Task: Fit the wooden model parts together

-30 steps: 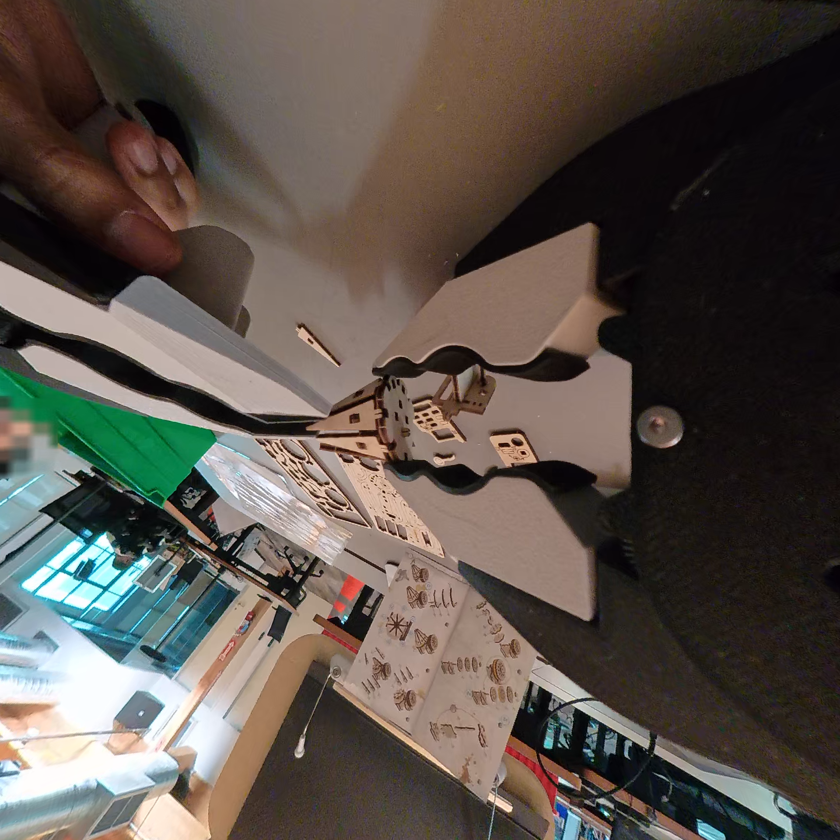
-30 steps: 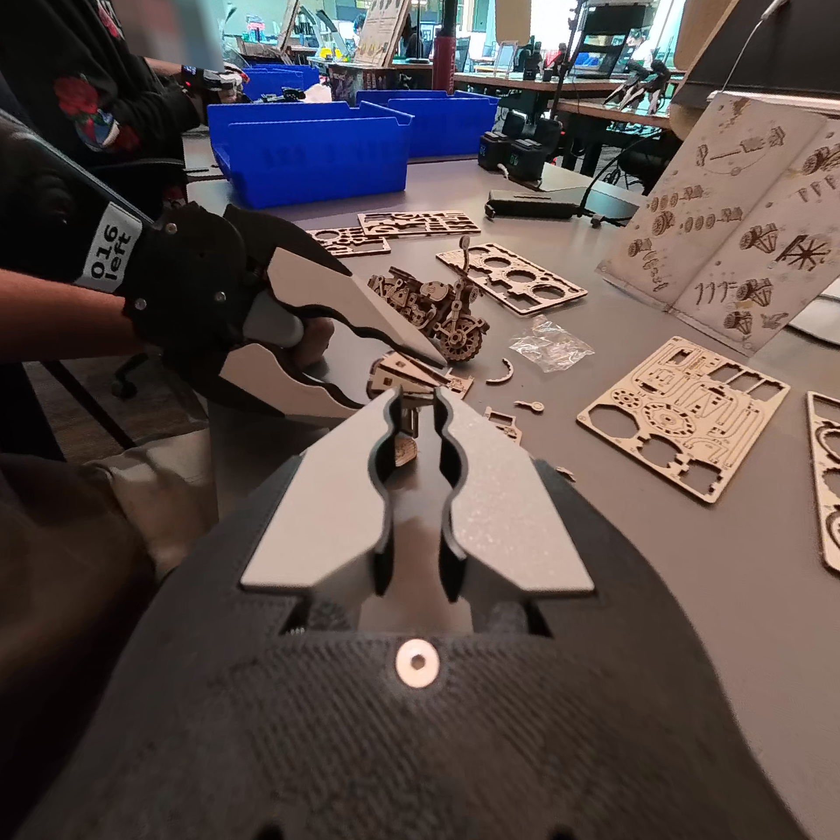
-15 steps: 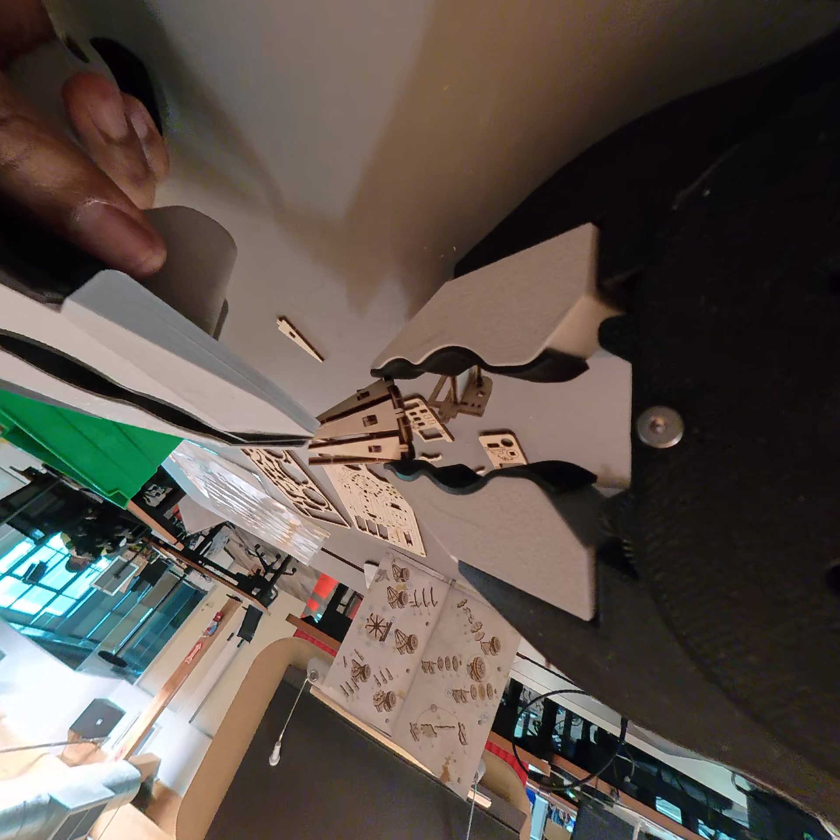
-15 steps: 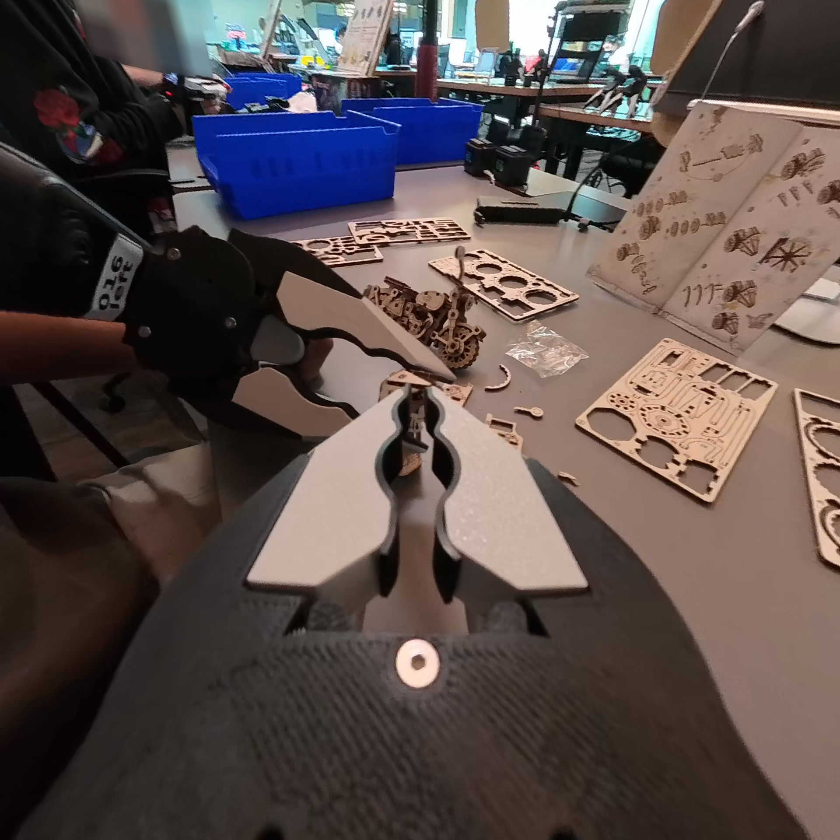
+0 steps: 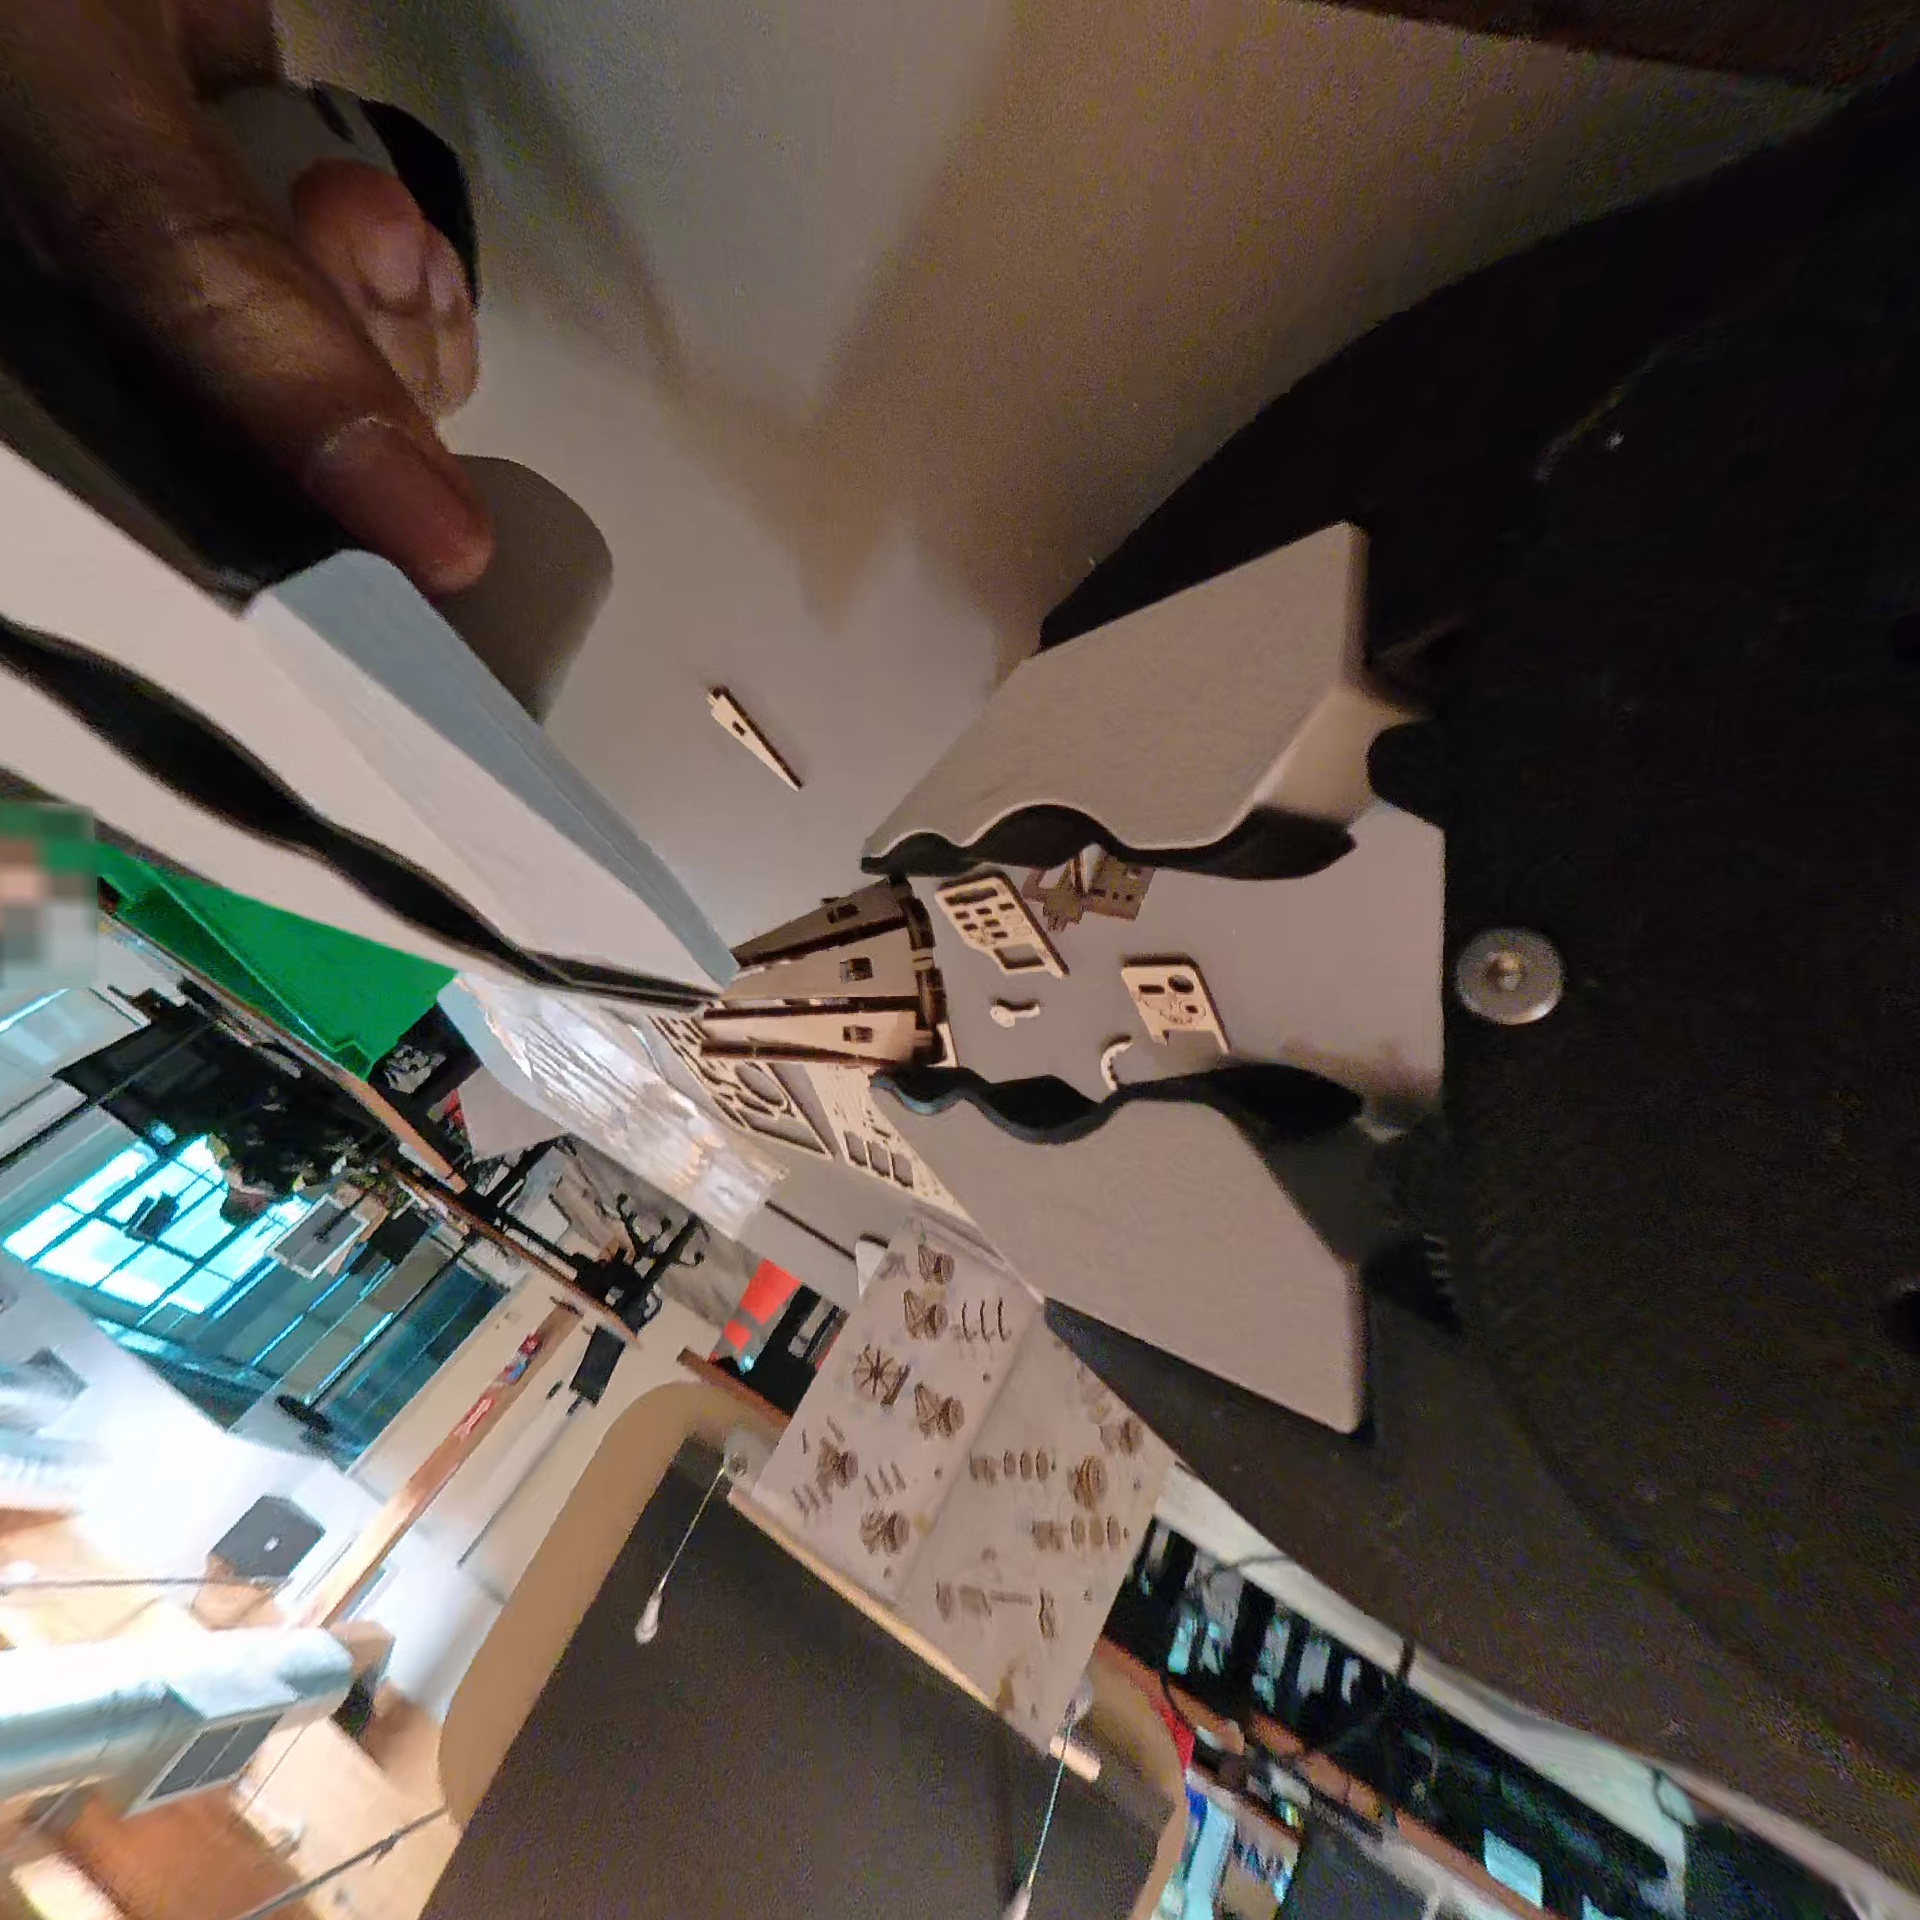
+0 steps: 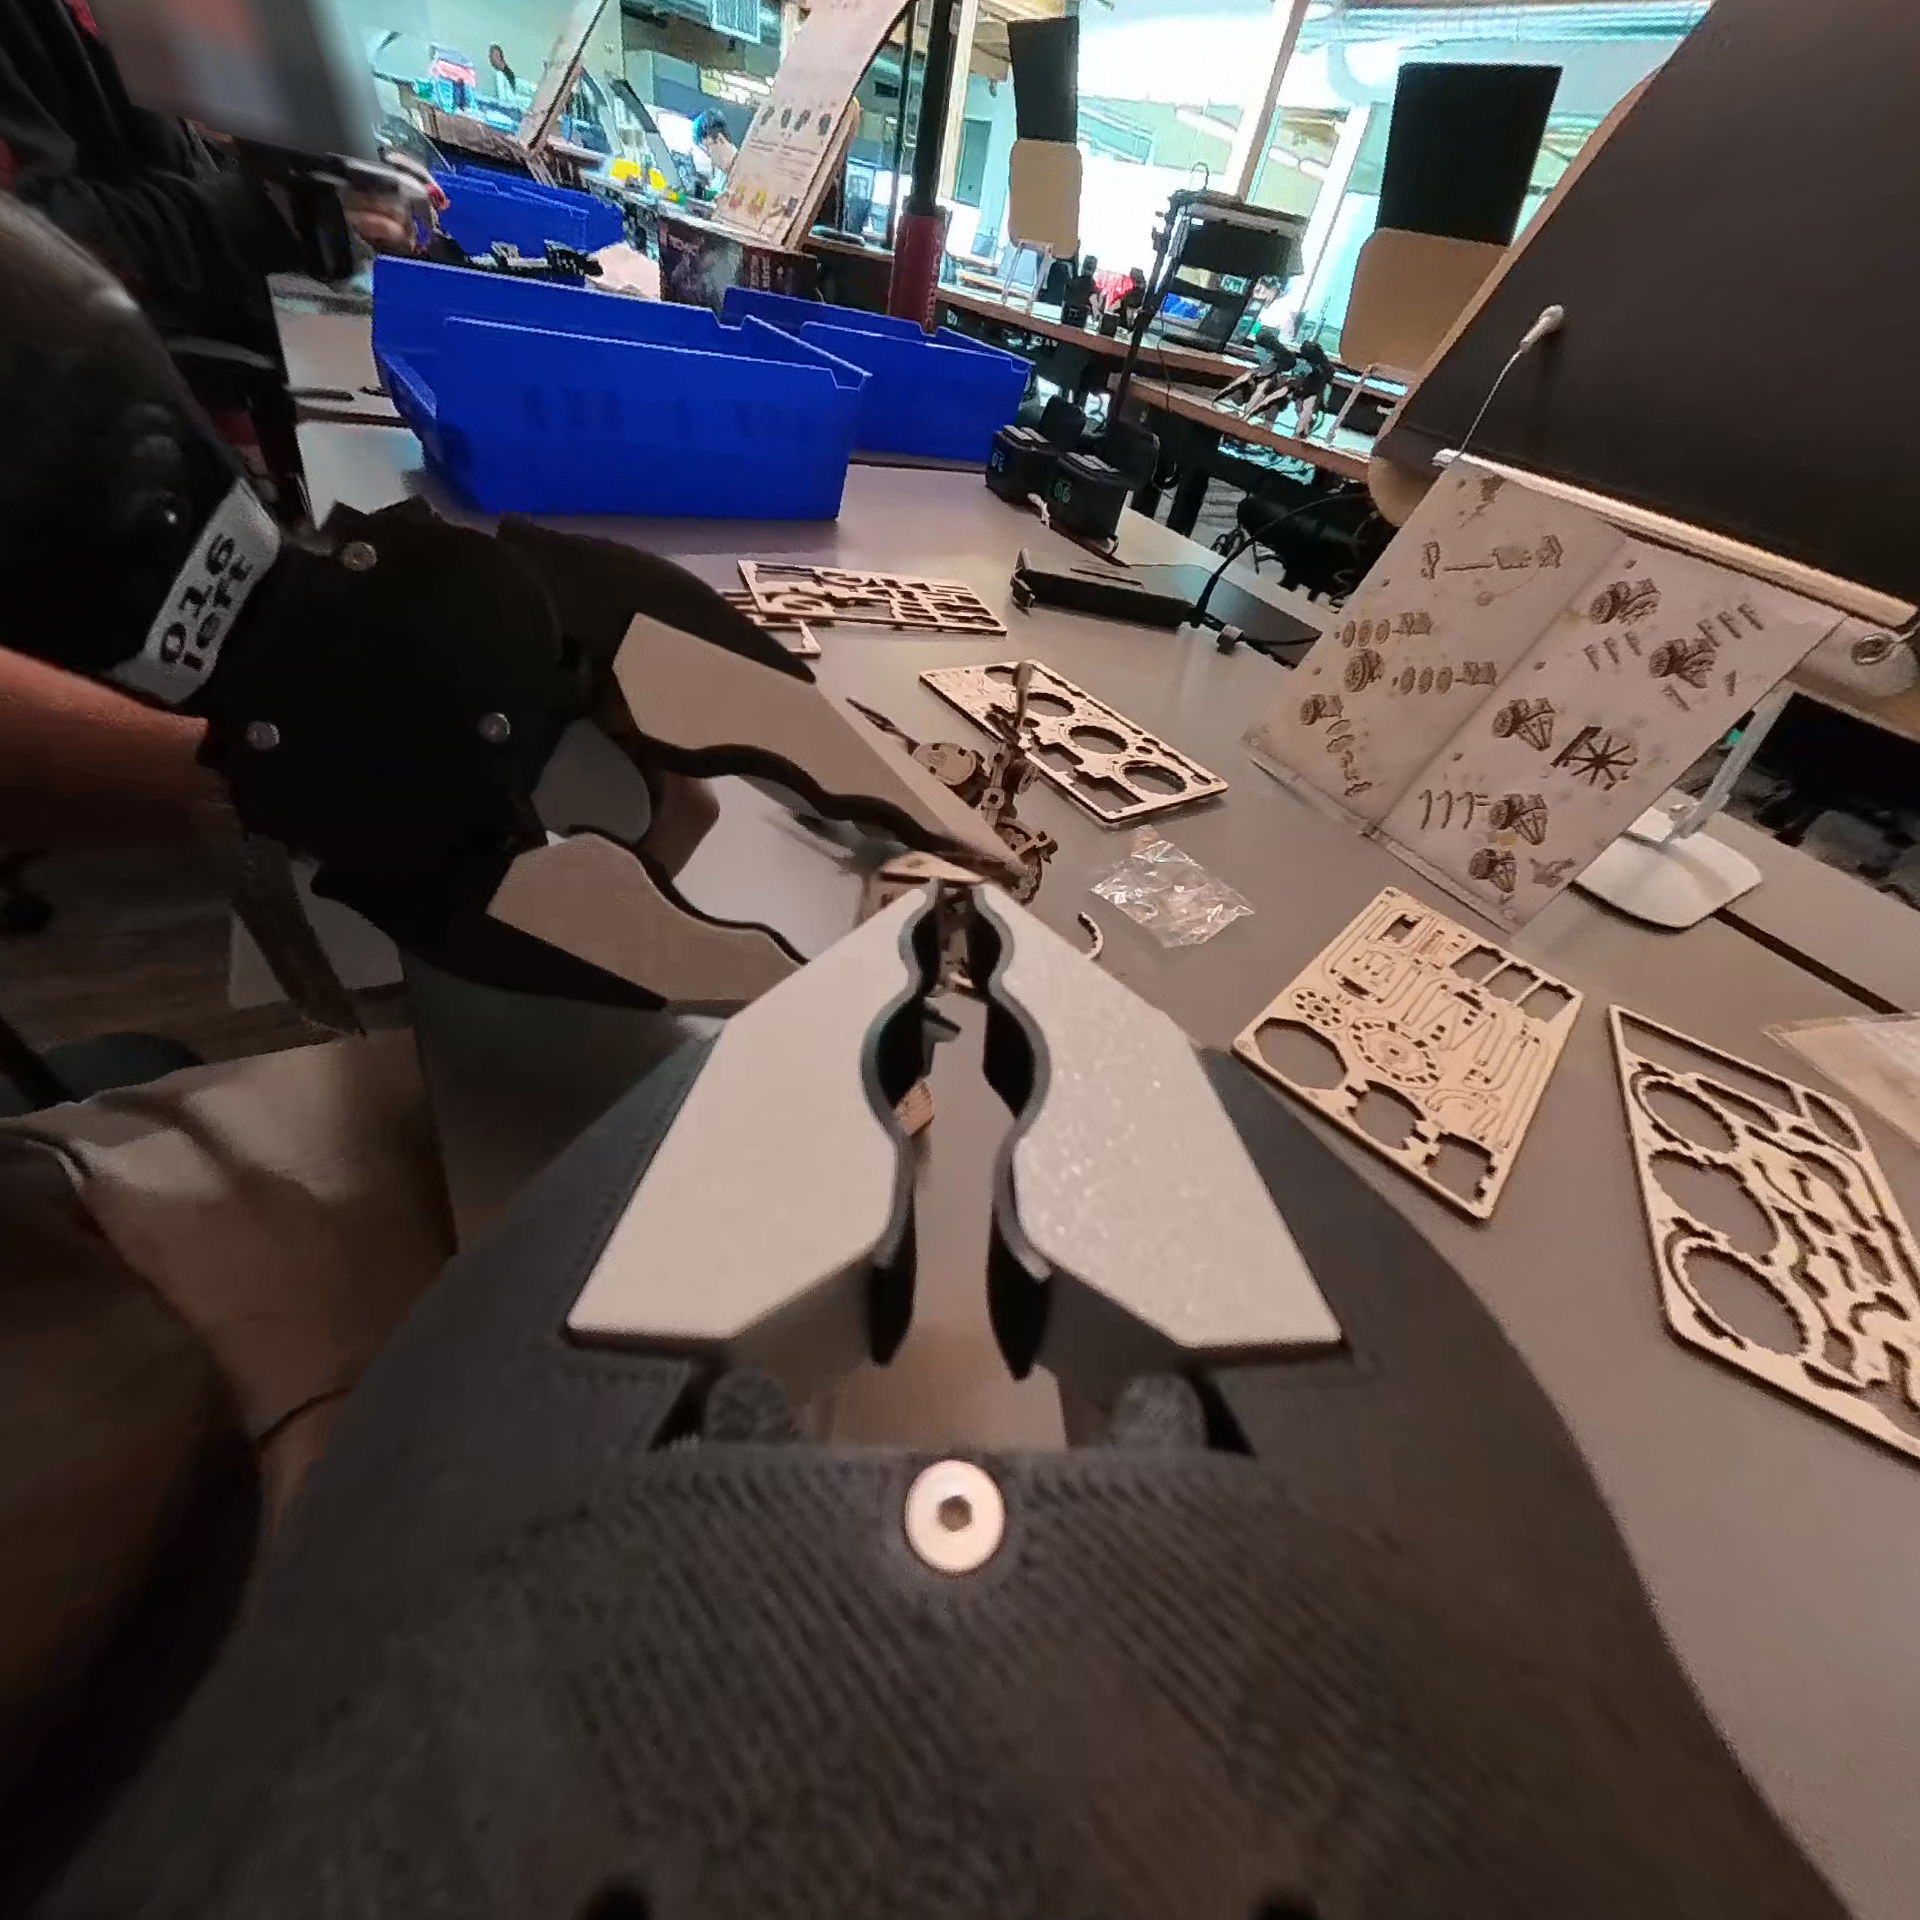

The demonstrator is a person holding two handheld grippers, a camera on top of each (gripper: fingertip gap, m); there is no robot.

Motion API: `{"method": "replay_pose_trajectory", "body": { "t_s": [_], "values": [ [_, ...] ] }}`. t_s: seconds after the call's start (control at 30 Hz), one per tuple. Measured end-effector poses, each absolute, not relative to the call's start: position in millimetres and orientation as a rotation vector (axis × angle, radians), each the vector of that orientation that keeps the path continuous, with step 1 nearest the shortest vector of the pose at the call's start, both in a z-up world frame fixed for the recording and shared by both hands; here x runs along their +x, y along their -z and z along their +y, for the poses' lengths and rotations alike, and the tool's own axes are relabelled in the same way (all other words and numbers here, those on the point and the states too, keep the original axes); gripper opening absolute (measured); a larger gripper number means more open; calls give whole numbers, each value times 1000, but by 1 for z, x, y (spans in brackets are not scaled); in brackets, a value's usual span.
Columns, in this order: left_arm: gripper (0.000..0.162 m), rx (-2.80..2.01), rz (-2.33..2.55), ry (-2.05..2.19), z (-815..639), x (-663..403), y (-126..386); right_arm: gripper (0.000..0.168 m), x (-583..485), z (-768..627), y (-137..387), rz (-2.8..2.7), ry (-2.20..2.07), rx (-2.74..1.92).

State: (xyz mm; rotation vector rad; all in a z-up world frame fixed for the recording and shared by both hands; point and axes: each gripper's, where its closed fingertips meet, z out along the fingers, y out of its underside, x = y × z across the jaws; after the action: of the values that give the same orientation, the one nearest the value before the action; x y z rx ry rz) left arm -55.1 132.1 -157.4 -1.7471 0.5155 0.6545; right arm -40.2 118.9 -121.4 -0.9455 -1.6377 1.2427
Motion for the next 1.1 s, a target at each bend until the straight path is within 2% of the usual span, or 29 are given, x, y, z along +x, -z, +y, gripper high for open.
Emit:
{"method": "replay_pose_trajectory", "body": {
  "t_s": [0.1, 0.23, 0.53, 0.77, 0.83, 1.03, 1.1],
  "values": [
    [37, -1746, 502, -584, 130, -48, 154, 0, -40, 124, 121, -1620, -1282, -971],
    [32, -1741, 512, -602, 130, -47, 155, 0, -40, 128, 121, -1602, -1347, -1014],
    [44, -1729, 474, -546, 128, -50, 154, 0, -35, 134, 113, -1553, -1454, -1018],
    [60, -1591, 463, -502, 124, -37, 131, 0, -28, 117, 100, -1490, -1815, -1053],
    [58, -1560, 474, -532, 123, -34, 127, 0, -26, 111, 98, -1485, -1905, -1062],
    [38, -1530, 495, -507, 121, -27, 124, 0, -21, 101, 95, -1509, -2015, -1037],
    [36, -1515, 500, -505, 120, -26, 123, 0, -20, 99, 94, -1508, -2031, -1032]
  ]
}}
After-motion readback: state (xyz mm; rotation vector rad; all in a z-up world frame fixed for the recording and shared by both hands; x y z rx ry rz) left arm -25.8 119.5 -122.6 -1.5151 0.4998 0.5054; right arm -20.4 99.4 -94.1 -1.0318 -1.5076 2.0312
